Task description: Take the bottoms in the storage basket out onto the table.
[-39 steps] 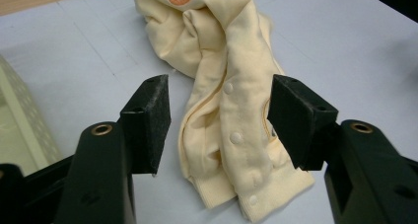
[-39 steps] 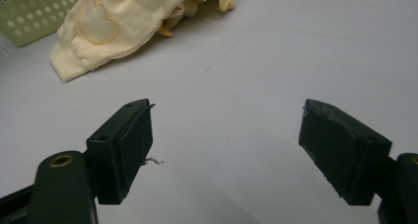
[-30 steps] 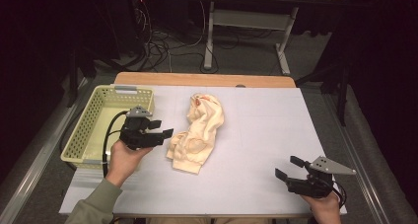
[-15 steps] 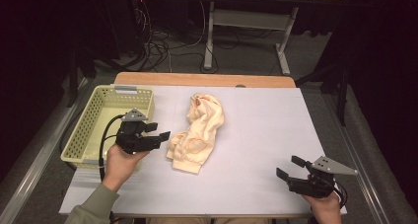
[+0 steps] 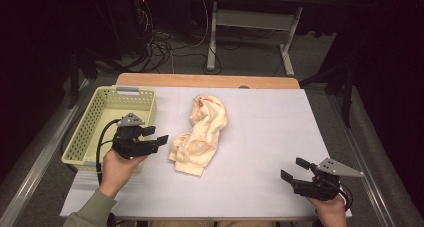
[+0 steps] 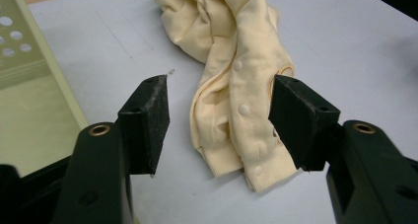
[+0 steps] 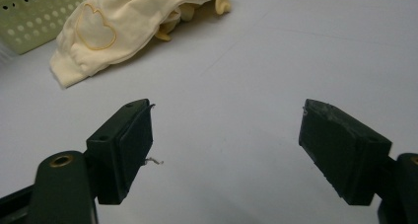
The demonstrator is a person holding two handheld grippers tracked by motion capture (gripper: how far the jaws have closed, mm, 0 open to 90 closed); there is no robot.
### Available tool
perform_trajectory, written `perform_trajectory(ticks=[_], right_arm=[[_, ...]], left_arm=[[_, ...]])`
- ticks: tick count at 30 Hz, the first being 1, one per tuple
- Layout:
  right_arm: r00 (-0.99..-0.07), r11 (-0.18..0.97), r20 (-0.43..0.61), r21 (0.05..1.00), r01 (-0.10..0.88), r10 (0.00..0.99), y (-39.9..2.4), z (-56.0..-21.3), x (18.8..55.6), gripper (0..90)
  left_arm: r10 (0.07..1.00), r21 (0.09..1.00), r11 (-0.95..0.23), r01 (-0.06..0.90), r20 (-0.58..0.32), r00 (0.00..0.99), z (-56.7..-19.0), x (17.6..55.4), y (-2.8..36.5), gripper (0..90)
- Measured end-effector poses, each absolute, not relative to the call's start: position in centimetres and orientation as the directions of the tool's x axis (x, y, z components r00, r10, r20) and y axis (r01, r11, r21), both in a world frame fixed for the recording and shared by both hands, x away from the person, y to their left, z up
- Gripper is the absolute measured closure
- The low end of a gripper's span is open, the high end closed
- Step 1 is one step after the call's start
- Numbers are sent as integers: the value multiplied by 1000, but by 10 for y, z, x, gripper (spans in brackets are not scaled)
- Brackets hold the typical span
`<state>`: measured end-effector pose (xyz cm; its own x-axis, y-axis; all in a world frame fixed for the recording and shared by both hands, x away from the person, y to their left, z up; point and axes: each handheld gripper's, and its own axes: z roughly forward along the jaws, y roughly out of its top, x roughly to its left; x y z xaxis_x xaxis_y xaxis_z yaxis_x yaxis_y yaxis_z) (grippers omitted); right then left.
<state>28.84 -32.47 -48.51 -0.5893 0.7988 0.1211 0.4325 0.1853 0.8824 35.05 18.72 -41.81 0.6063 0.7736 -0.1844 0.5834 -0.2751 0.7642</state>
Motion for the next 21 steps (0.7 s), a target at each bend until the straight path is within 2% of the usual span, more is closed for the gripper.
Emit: perform_trajectory(ticks=[21], right_arm=[[-589, 186, 124, 880, 437, 799, -325, -485, 289, 210]], left_arm=[[784, 773, -261, 579, -180, 594, -418, 339, 199, 385]])
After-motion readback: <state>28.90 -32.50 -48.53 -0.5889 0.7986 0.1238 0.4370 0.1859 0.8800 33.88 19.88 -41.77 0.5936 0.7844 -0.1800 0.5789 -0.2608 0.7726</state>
